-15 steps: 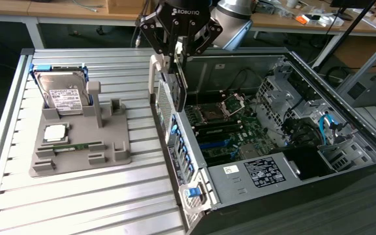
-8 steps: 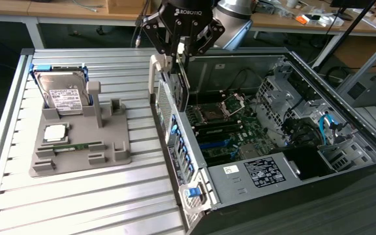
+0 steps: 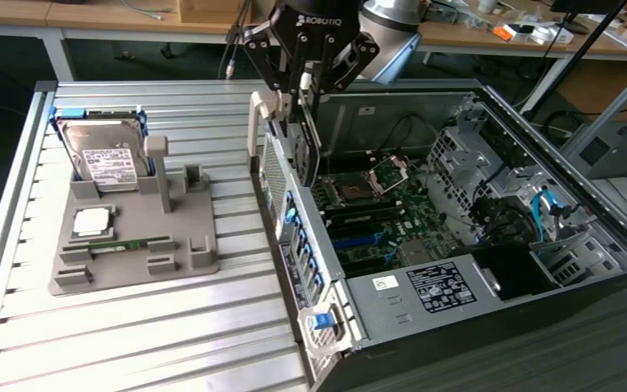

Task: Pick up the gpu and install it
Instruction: 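Pick up the gpu and move the gpu toward the slot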

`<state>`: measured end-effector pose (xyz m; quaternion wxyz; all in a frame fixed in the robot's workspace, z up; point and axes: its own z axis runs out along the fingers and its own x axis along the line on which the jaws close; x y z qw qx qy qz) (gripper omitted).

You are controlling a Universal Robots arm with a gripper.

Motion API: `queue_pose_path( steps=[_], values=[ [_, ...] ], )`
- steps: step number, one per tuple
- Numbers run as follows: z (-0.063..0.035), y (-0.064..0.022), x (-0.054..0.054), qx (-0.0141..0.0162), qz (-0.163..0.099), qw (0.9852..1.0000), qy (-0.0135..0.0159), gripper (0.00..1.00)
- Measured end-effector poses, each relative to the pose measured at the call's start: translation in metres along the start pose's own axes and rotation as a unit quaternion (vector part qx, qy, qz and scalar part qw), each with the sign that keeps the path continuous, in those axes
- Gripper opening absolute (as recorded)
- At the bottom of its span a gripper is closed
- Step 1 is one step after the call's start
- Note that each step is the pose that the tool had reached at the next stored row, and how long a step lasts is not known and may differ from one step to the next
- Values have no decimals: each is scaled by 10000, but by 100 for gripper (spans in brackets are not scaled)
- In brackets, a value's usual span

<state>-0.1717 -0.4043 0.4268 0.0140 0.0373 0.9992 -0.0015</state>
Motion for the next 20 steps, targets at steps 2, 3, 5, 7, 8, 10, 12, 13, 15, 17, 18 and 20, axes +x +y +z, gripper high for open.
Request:
queue_pose_path(
  steps=[2,3,5,7,8,10,12,13,15,17,18,20],
  values=[
    [1,0,-11,0,0,10000,0,27],
    [1,0,-17,0,0,10000,0,27],
    [1,0,-29,1,0,10000,0,27],
    [1,0,-40,1,0,10000,0,27],
    [1,0,-45,1,0,10000,0,27],
    [2,0,-57,1,0,10000,0,27],
    [2,0,-70,2,0,10000,0,27],
    [2,0,-76,2,0,10000,0,27],
    [3,0,-87,2,0,10000,0,27],
    [3,0,-99,3,0,10000,0,27],
    [3,0,-105,3,0,10000,0,27],
    [4,0,-119,3,0,10000,0,27]
  ],
)
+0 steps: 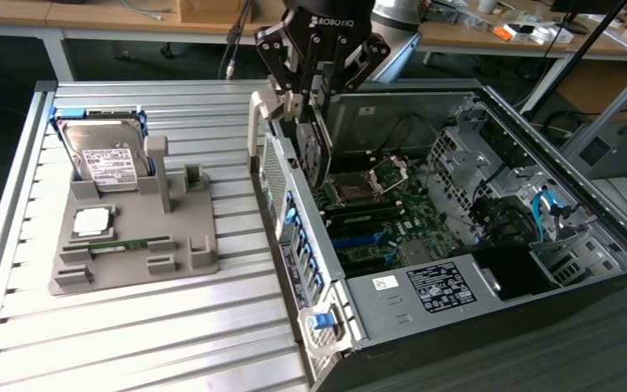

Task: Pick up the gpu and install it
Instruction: 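Pick up the gpu and move the gpu toward the slot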

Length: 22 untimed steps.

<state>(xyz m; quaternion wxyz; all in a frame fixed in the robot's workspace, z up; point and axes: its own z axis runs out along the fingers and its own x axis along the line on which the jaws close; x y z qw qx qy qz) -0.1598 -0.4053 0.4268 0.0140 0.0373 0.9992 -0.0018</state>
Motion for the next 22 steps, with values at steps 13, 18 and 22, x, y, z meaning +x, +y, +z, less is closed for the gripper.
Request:
queue_pose_path(
  steps=[13,18,22],
  values=[
    [2,1,-92,3,0,10000,0,27],
    [3,2,-126,4,0,10000,0,27],
    [4,2,-149,5,0,10000,-1,27]
  ],
)
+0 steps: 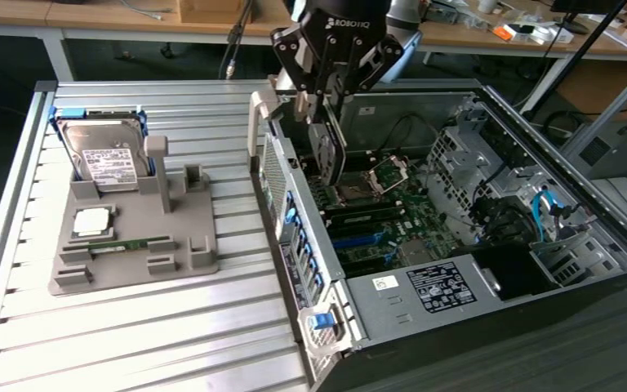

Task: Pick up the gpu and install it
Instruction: 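Pick up the gpu and move the gpu toward the slot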

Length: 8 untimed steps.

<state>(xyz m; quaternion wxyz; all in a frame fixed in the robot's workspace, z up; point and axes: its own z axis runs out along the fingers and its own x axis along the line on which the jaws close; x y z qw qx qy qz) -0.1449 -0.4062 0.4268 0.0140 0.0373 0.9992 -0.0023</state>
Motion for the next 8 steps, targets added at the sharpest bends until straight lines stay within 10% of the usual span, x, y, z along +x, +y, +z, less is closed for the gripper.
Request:
queue_pose_path(
  steps=[8],
  values=[
    [2,3,-63,4,0,10000,0,27]
  ],
)
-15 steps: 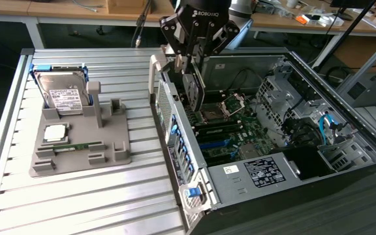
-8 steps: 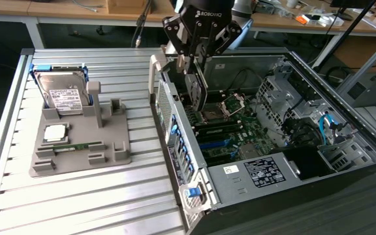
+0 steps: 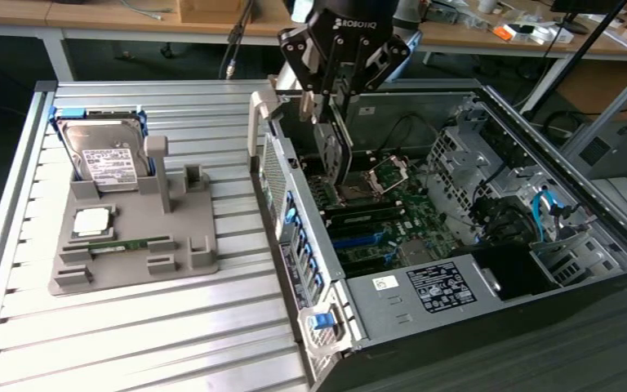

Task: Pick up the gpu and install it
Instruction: 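Pick up the gpu and move the gpu toward the slot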

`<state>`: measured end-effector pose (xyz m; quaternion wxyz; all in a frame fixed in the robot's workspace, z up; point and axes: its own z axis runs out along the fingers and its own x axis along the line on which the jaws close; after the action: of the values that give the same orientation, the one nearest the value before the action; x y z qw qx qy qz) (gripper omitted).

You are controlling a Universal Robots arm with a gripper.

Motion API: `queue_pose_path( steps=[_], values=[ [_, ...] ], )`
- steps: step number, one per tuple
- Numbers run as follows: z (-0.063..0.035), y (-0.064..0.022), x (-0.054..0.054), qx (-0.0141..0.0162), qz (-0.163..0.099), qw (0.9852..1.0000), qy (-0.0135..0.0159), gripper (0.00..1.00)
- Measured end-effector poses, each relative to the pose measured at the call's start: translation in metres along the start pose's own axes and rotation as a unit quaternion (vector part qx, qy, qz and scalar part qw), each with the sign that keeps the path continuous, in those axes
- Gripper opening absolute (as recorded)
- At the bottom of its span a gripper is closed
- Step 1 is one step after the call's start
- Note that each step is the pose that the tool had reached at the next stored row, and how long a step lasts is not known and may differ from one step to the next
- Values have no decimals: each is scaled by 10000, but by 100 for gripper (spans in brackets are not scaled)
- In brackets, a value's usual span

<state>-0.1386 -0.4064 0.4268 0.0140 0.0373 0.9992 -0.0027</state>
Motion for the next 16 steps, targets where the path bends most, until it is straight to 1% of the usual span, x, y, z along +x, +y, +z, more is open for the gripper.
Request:
queue_pose_path(
  steps=[9,16],
  values=[
    [8,4,-56,17,0,10000,-1,27],
    [34,5,-93,23,0,10000,-1,27]
  ],
)
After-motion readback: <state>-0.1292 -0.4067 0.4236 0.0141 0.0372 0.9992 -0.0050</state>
